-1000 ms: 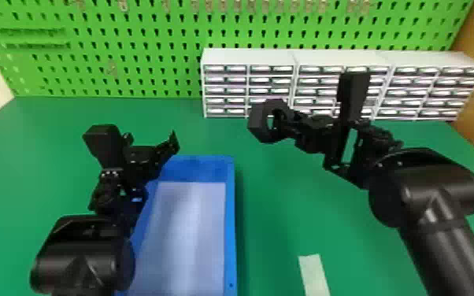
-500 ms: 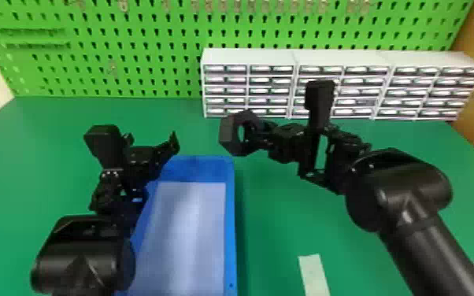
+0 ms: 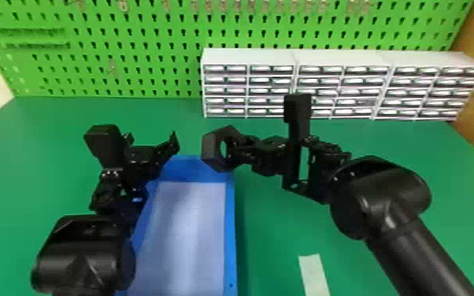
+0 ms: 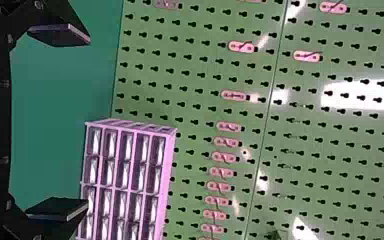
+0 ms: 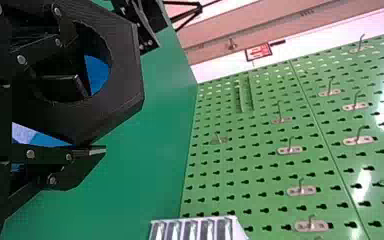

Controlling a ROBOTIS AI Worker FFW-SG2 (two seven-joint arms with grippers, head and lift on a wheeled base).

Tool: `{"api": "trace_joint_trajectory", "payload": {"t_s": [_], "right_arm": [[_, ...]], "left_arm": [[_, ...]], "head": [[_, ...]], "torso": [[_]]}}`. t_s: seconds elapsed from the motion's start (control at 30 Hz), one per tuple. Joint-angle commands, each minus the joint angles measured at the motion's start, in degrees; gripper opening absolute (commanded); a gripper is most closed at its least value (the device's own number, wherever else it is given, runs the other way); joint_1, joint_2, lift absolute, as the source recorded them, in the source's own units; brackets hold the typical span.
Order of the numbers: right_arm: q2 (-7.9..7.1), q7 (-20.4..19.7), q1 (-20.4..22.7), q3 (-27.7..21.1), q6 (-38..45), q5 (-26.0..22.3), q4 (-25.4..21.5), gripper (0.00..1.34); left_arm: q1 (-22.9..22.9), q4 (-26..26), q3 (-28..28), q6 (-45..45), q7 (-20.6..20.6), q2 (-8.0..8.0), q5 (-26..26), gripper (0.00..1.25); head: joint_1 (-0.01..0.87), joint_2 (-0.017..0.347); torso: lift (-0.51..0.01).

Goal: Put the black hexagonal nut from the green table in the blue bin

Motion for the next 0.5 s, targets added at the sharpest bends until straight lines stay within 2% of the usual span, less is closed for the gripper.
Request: {"api": "trace_joint_trajectory", "payload": {"t_s": [0.0, 0.27, 0.47], "right_arm": [[-0.1, 0.1, -0.29, 1.27, 0.1, -1.29, 1.04, 0.25], [-0.02, 0.89, -0.73, 2.94, 0.62, -1.99, 2.71, 0.25], [-0.1, 3.7, -1.79, 4.43, 1.33, -1.9, 5.08, 0.25]], "left_arm": [[0.0, 0.0, 0.0, -0.02, 0.0, 0.0, 0.0, 1.11], [0.0, 0.0, 0.09, -0.02, 0.0, 0.0, 0.09, 1.11], [0.0, 0.0, 0.18, -0.02, 0.0, 0.0, 0.09, 1.11]], "head": [[0.686, 0.051], [0.686, 0.051], [0.686, 0.051]], "torso": [[-0.097], [-0.097], [-0.097]]}}
